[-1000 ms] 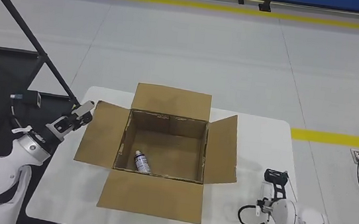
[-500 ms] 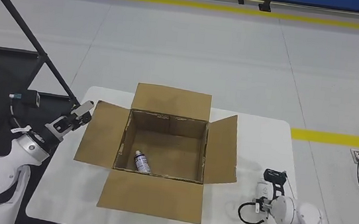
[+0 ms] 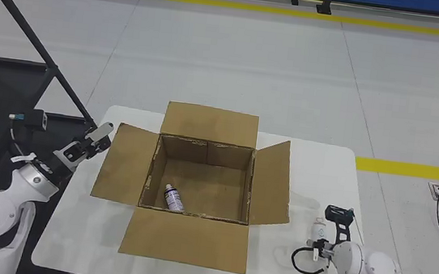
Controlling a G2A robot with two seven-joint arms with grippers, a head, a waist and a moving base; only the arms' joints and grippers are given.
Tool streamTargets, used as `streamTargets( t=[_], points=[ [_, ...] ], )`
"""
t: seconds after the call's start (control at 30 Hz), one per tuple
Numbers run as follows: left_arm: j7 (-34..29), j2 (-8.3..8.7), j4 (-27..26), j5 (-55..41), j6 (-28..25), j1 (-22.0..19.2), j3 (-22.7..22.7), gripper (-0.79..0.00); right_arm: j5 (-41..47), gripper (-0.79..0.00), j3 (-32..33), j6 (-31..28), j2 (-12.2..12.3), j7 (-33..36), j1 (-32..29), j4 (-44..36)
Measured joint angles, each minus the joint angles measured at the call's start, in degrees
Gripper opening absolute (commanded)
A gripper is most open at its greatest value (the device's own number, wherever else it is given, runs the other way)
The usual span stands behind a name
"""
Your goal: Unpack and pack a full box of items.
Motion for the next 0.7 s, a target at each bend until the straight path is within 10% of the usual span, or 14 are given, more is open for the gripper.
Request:
streamTargets(
  t=[0.13,0.17,0.7],
  points=[
    [-0.01,0.13,0.0,-0.23,0.0,0.02,-0.1,0.0,0.12,-0.142,-0.06,0.45,0.04,-0.38,-0.1,-0.89],
    [0.03,0.16,-0.01,-0.23,-0.03,0.01,-0.13,0.0,0.07,0.0,-0.04,0.71,0.05,-0.72,-0.27,-1.48],
    [2.48,1.08,3.72,-0.14,0.67,0.62,-6.35,0.0,-2.8,0.0,-8.1,0.12,-0.23,-5.67,-0.96,-37.65]
  ],
)
